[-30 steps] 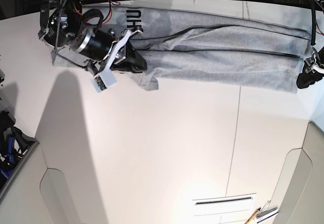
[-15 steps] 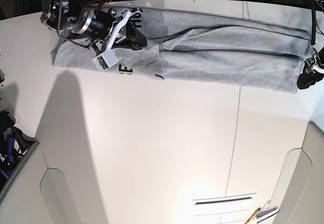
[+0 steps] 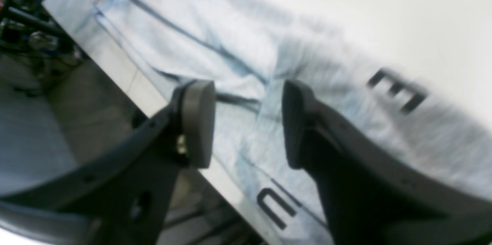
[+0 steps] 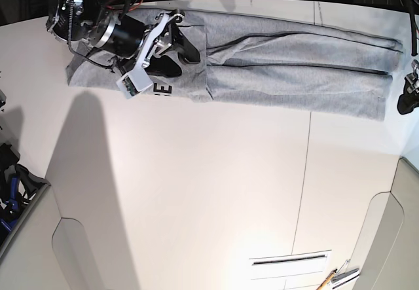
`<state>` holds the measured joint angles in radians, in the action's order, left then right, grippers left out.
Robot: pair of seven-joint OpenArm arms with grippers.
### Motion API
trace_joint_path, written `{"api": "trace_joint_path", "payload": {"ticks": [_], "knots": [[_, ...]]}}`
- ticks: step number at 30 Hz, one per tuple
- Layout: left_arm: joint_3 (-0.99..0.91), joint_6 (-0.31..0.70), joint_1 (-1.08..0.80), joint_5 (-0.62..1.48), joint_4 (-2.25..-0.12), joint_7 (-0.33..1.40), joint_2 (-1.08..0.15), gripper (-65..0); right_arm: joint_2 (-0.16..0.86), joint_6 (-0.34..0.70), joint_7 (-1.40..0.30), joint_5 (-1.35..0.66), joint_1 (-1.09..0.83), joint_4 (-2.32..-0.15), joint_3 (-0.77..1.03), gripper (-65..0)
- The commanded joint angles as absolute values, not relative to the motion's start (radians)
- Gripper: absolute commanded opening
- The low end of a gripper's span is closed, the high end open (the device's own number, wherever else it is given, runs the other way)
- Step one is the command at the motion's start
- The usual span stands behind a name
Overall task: Fold the T-shirt properly
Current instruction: 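Open the right gripper and withdraw it from the folded collar end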
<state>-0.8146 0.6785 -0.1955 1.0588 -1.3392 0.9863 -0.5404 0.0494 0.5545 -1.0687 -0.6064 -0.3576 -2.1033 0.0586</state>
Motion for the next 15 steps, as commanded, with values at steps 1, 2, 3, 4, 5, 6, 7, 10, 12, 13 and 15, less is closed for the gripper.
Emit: {"api": "trace_joint_path", "payload": {"ticks": [1,2,3,4,5,6,7,10,12,13,15], "knots": [[-0.834,0.698,-0.208,1.077,-1.357,0.970,-0.566,-29.9,0.050,0.562,-1.051,-0.612,-0.355,-2.143,0.061,-36.8],[-0.842,0.698,-0.225,1.081,-1.357,0.970,-0.566,-29.4,0.050,0.562,-1.051,-0.596,-0.355,-2.164,0.065,-36.8],[-0.845,0.698,-0.243,1.081,-1.357,0.969,-0.565,-29.3,0.050,0.562,-1.051,-0.575,-0.355,-2.181,0.071,-36.8],[-0.845,0.698,-0.261,1.081,-1.356,0.969,-0.565,-29.3,0.050,0.562,-1.047,-0.553,-0.355,-2.194,0.081,-36.8],[-0.845,0.698,-0.278,1.081,-1.356,0.965,-0.564,-29.3,0.050,0.561,-1.038,-0.529,-0.355,-2.201,0.095,-36.8],[-0.845,0.698,-0.293,1.080,-1.355,0.954,-0.561,-29.3,0.051,0.561,-1.025,-0.504,-0.355,-2.202,0.113,-36.8],[-0.845,0.698,-0.308,1.076,-1.354,0.937,-0.559,-29.3,0.053,0.561,-1.010,-0.476,-0.355,-2.202,0.134,-36.8],[-0.845,0.698,-0.327,1.011,-1.341,0.879,-0.537,-29.3,0.059,0.553,-0.969,-0.402,-0.355,-2.202,0.224,-36.8],[-0.844,0.698,-0.327,0.971,-1.323,0.844,-0.519,-29.3,0.075,0.546,-0.961,-0.401,-0.355,-2.202,0.296,-36.8],[-0.843,0.698,-0.327,0.963,-1.312,0.832,-0.512,-29.3,0.084,0.546,-0.961,-0.401,-0.355,-2.202,0.332,-36.8],[-0.838,0.698,-0.324,0.965,-1.289,0.816,-0.507,-29.3,0.105,0.546,-0.962,-0.405,-0.355,-2.201,0.400,-36.8]]}}
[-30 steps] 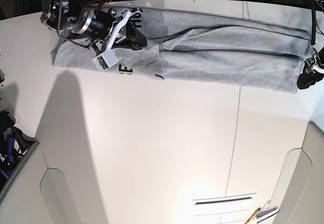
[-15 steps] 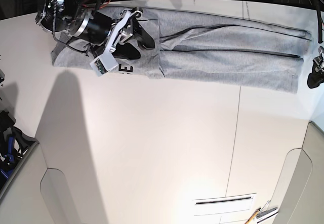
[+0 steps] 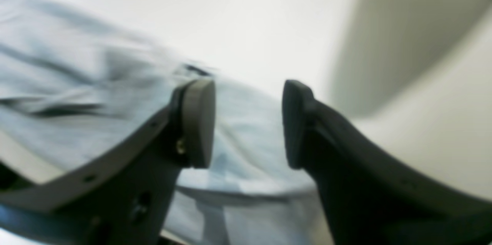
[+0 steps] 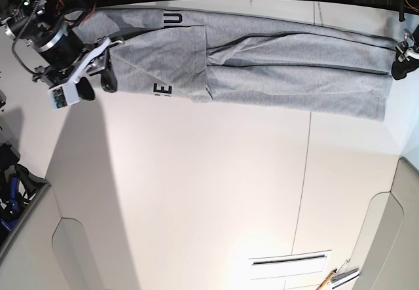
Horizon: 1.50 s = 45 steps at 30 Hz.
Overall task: Fold the T-shirt properly
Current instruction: 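Open the right gripper and withdraw it from the folded collar end, then move the left gripper to the hem end and grasp it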
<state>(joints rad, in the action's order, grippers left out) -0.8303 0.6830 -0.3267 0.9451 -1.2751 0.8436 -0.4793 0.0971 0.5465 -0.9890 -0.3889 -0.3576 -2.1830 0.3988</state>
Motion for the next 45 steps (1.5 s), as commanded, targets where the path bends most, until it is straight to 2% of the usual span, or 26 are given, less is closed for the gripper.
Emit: {"api": "trace_joint_path", "payload": {"ticks": [1,10,17,23,30,39,45], "knots": [[-0.832,0.698,-0.322,0.964,-1.277,0.805,-0.507,-29.3,0.115,0.545,-0.961,-0.413,-0.355,-2.201,0.432,-36.8],[-0.816,0.698,-0.234,0.934,-1.161,0.786,-0.507,-29.3,0.138,0.546,-0.957,-0.528,-0.355,-2.185,0.620,-36.8],[-0.817,0.698,-0.230,0.937,-1.157,0.761,-0.524,-29.3,0.138,0.546,-0.953,-0.532,-0.352,-2.130,0.620,-36.8],[-0.817,0.698,-0.231,0.783,-1.157,0.707,-0.531,-29.3,0.138,0.546,-0.950,-0.564,-0.324,-2.058,0.620,-36.8],[-0.801,0.698,-0.233,0.842,-1.157,0.749,-0.525,-29.3,0.138,0.546,-0.951,-0.595,-0.311,-2.040,0.620,-36.8],[-0.628,0.698,-0.233,0.853,-1.157,0.744,-0.524,-29.3,0.138,0.546,-0.954,-0.595,-0.311,-2.040,0.620,-36.8],[-0.651,0.698,-0.233,0.852,-1.157,0.759,-0.524,-29.8,0.138,0.546,-0.955,-0.595,-0.311,-2.040,0.620,-36.8]]}}
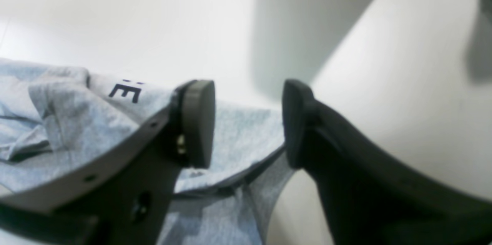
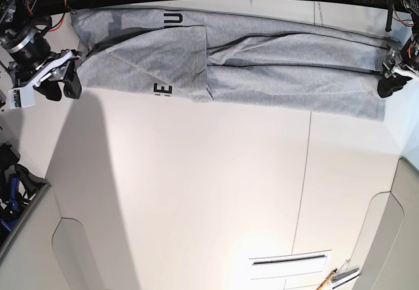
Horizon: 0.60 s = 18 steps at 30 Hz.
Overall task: Fold the T-shirt properly
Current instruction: 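Move the left gripper to the hem end and grasp it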
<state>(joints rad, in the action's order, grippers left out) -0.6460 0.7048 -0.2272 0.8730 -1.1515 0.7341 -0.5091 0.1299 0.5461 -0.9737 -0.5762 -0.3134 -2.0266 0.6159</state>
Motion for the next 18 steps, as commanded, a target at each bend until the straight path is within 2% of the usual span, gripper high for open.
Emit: {"api": "trace_joint_path", "payload": {"ticks": [1,2,6,12,18], "knots": [[-0.655,0.698,-0.233,0.853,-1.157,0.767,-0.524,-31.7,0.138,0.546,-0.955,-0.595,-0.311,-2.040,0.620,-36.8],[-0.657,0.698,-0.233,0.852,-1.157,0.768,-0.524,-36.1,0.138,0.546,-0.955,-0.595,-0.311,-2.040,0.620,-36.8],[-0.657,0.698,-0.230,0.868,-1.158,0.767,-0.525,-63.9,0.138,0.546,-0.955,-0.595,-0.311,-2.040,0.620,-36.8],[-0.661,0.698,-0.230,1.019,-1.243,0.808,-0.552,-65.0,0.138,0.546,-0.954,-0.593,-0.311,-2.040,0.620,-36.8],[-0.670,0.698,-0.231,1.325,-1.447,1.063,-0.529,-65.0,0.138,0.545,-0.985,-0.522,-0.313,-2.040,0.621,-36.8]]}}
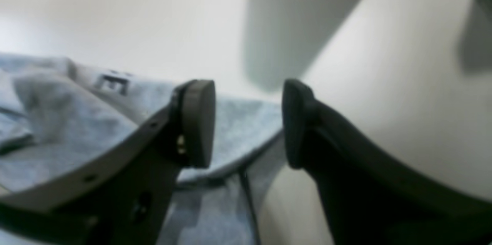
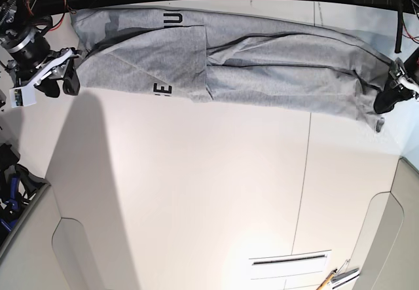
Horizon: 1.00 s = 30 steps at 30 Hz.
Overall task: Fold the T-shirt properly
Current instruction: 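Move the left gripper to the hem end and grasp it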
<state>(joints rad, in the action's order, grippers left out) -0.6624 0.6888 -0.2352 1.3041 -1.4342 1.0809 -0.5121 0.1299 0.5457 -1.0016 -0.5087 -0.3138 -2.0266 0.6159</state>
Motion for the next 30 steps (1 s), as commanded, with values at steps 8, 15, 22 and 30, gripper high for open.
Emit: {"api": "trace_joint_path", "payload": {"ticks": [8,15,22,30], "knots": [[-0.668,0.698,-0.302,1.484,-1.637,1.209,-0.397,-65.0,0.138,0.473,-0.984,-0.405,-0.342,-2.039,0.623,-36.8],[-0.643,0.698,-0.350,1.484,-1.742,1.203,-0.284,-65.0,0.138,0.439,-0.984,-0.369,-0.342,-2.038,0.623,-36.8],[-0.466,0.698,-0.349,1.484,-1.806,1.196,-0.257,-65.0,0.138,0.384,-0.980,-0.268,-0.342,-2.038,0.623,-36.8],[-0.266,0.698,-0.346,1.484,-1.811,1.187,-0.214,-65.0,0.138,0.384,-0.971,-0.270,-0.342,-2.038,0.623,-36.8]]}}
